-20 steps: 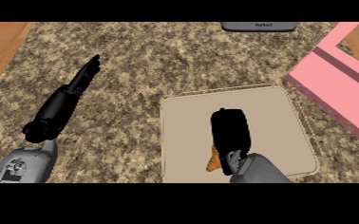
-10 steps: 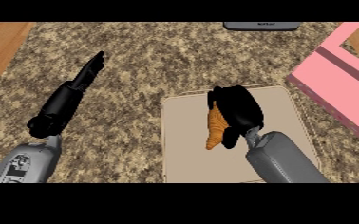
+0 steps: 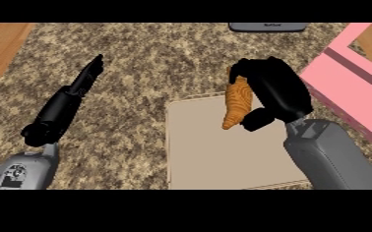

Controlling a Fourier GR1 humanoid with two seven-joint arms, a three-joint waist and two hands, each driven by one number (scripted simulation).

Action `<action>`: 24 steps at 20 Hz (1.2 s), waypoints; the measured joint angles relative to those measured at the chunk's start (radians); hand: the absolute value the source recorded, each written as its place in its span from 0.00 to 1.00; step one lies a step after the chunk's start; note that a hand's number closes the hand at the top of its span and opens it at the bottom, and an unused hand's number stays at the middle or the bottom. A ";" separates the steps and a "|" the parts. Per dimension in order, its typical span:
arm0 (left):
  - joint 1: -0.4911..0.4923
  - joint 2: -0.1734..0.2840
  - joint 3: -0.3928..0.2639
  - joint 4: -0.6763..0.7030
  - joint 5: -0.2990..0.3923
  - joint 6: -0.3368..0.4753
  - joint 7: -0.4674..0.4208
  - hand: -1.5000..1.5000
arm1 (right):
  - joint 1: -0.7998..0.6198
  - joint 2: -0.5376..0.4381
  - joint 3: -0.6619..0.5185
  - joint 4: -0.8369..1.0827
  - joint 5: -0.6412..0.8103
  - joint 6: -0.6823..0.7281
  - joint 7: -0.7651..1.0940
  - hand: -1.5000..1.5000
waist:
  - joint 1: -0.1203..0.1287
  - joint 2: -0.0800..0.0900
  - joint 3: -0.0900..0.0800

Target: Pick the croissant from the tray and place it in the cardboard box

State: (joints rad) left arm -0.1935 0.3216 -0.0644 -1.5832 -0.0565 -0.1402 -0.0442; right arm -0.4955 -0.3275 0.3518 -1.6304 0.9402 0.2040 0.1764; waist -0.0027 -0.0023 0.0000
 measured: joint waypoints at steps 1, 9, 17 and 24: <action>-0.001 0.002 0.005 0.009 0.005 -0.008 -0.004 0.50 | -0.017 0.003 -0.025 -0.021 -0.005 0.013 0.025 1.00 | -0.001 0.000 0.000; -0.001 -0.003 0.016 0.030 -0.003 -0.014 -0.028 0.50 | -0.077 0.010 -0.291 -0.073 -0.056 -0.025 0.200 1.00 | -0.004 0.001 0.000; -0.010 -0.019 0.015 0.020 -0.017 -0.019 -0.016 0.50 | -0.172 -0.113 -0.549 0.121 -0.131 -0.052 0.170 1.00 | 0.007 0.004 0.000; -0.027 -0.018 0.029 0.015 -0.015 -0.038 0.002 0.50 | -0.201 -0.262 -0.608 0.378 -0.118 -0.016 0.043 1.00 | 0.014 0.006 0.000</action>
State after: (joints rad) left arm -0.2210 0.3032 -0.0354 -1.5680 -0.0711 -0.1779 -0.0422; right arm -0.6965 -0.5895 -0.2559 -1.2522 0.8223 0.1879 0.2192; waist 0.0115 0.0042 0.0000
